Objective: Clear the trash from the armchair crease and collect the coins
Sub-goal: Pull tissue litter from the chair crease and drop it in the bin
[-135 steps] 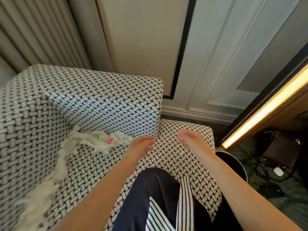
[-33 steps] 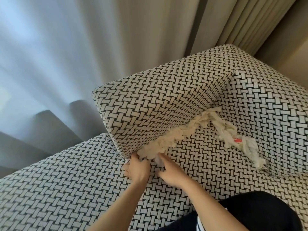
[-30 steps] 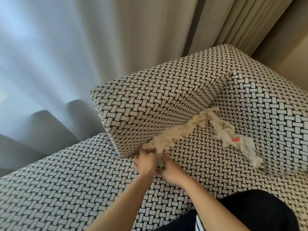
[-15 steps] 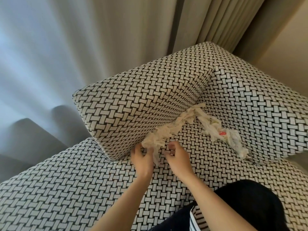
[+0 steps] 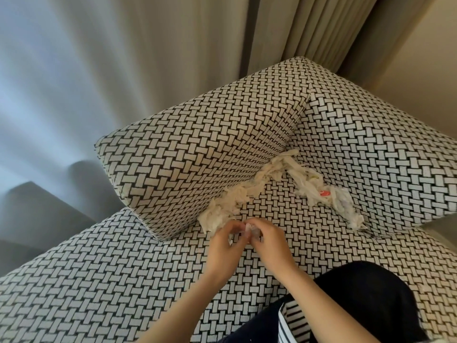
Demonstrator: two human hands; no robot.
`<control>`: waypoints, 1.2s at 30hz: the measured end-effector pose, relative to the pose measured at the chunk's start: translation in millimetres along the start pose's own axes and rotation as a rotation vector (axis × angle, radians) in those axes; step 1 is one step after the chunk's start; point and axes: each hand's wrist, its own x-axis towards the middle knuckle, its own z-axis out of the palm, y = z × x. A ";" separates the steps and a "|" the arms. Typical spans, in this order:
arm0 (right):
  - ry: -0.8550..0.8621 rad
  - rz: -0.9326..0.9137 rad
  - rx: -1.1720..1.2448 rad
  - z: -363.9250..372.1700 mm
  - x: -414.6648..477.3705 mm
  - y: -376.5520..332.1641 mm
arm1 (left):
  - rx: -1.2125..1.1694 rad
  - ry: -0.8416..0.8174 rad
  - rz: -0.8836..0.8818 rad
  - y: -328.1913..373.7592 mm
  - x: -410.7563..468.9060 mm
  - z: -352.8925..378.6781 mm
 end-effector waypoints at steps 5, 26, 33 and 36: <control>0.096 0.099 0.021 -9.5 -10.0 12.1 | -0.015 0.240 -0.052 -7.9 -6.1 -9.1; 0.001 0.205 0.089 -4.8 -13.4 17.1 | -0.304 0.189 -0.420 8.1 25.0 -26.1; 0.106 0.188 0.186 -19.5 -14.8 18.9 | -0.157 -0.034 -0.153 34.7 15.9 -25.2; 0.128 0.146 0.207 -30.7 -18.4 17.7 | -0.090 -0.139 -0.065 51.4 18.8 -17.5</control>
